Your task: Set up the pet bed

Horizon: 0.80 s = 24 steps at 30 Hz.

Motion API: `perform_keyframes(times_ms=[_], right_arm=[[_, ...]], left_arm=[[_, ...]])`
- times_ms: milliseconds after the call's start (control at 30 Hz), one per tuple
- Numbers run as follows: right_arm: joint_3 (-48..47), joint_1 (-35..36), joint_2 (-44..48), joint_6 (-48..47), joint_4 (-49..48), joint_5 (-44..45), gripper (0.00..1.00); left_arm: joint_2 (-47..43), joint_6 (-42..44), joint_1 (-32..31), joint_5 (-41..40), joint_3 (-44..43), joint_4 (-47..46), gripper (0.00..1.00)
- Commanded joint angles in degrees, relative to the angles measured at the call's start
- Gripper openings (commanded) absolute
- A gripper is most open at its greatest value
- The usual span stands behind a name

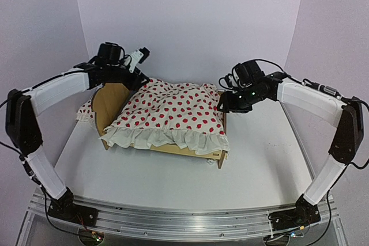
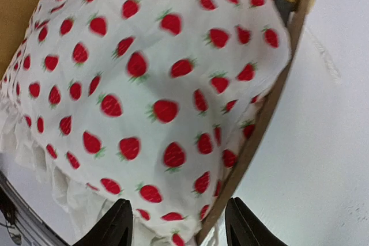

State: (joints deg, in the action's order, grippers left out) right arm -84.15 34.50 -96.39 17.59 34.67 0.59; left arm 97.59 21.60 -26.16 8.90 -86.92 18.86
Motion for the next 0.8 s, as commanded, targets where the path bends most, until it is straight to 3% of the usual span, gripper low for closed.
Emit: perform_keyframes(times_ms=[0,133,233,333,433,467,567,667,767], right_arm=[[1.4,3.0,-0.5,-2.8,0.5,-2.5,0.56],[1.8,3.5,-1.2,-2.3,0.5,-2.8,0.56],[1.6,3.8,-2.4,-1.8,0.5,-2.9,0.55],[1.6,4.4,-4.1,-0.6,0.5,-2.6,0.53],[1.1,5.1,-6.5,0.5,0.5,-2.4,0.49],[1.0,5.3,-7.2,0.8,0.5,-2.3,0.46],[0.4,5.5,-8.4,1.6,0.7,-2.0,0.22],[0.7,5.5,-7.7,1.7,1.5,-1.2,0.02],[0.8,5.5,-5.8,2.2,2.7,-2.1,0.0]], left_arm=[[8.5,3.4,0.3,-8.0,-9.3,6.8,0.63],[17.4,3.6,0.3,-12.8,-15.8,9.0,0.63],[20.4,3.8,0.4,-13.9,-15.5,7.3,0.6],[21.7,3.4,0.7,-14.9,-14.0,6.2,0.48],[21.4,2.7,1.5,-14.6,-11.3,4.6,0.28],[21.2,2.4,1.9,-14.4,-10.9,4.5,0.19],[19.4,1.2,3.3,-13.6,-10.5,5.4,0.01],[16.3,1.4,5.1,-13.8,-9.5,4.1,0.0],[13.1,2.2,6.9,-14.8,-8.4,2.4,0.0]])
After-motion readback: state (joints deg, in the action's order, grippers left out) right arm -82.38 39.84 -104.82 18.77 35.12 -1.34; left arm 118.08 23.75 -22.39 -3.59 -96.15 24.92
